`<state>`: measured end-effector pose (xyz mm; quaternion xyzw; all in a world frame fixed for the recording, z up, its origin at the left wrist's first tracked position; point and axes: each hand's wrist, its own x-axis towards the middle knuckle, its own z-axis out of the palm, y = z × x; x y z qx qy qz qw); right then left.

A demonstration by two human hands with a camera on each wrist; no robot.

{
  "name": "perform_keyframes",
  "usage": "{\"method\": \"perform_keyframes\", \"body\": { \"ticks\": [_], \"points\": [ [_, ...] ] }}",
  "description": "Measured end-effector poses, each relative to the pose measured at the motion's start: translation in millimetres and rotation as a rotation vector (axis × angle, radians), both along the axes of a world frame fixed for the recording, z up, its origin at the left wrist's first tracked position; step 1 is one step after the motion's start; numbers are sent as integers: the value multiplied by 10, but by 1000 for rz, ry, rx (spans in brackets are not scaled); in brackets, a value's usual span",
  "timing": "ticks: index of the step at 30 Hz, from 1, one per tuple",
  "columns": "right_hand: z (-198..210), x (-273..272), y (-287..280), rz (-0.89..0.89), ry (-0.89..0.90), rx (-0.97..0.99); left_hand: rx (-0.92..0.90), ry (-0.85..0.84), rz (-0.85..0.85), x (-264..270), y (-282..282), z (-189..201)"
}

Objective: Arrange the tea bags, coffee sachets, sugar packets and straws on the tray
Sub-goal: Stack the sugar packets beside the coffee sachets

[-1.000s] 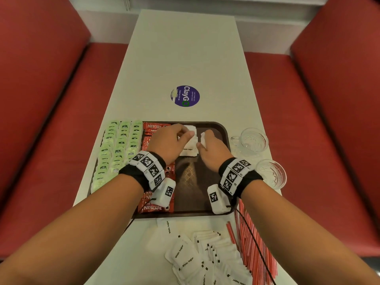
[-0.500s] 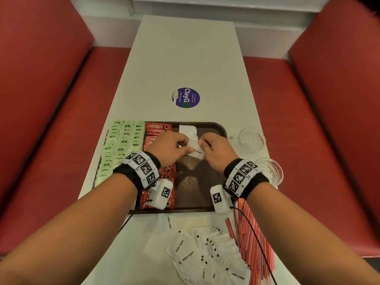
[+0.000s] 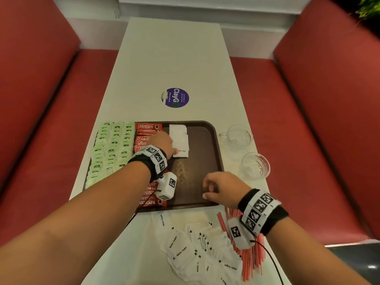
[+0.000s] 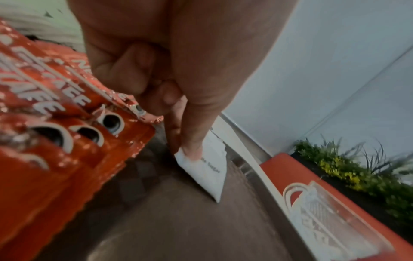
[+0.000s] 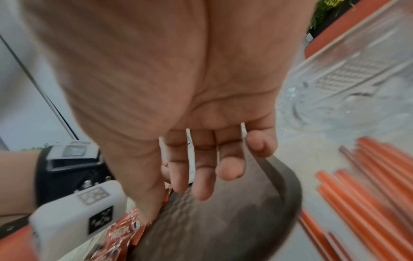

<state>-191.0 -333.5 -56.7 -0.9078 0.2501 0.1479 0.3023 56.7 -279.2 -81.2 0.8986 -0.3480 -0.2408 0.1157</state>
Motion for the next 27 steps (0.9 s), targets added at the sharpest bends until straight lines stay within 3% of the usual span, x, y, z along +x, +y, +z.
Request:
{"method": "perform_keyframes", "body": {
  "ticks": [5,10,14,20,24,27],
  "points": [
    [25,-252,213,150,90,-23,17,-40,-10,-10,-4,-31],
    [-7,-359,380,229,190,-31,-111,-81,-62,-146,192,125],
    [-18,-378,496,253,196,-57,-163,-61,-302,-459,505,287],
    [-72,-356,618,180,263,-127,2,-60,-740,-1005,1044,260],
    [-74,-395,707,122,312,-239,84,-75,-862,-1277,1258,95],
    [-81,-422,750,88,324,-251,101,-118,-861,-1390,1315,9]
  ]
}}
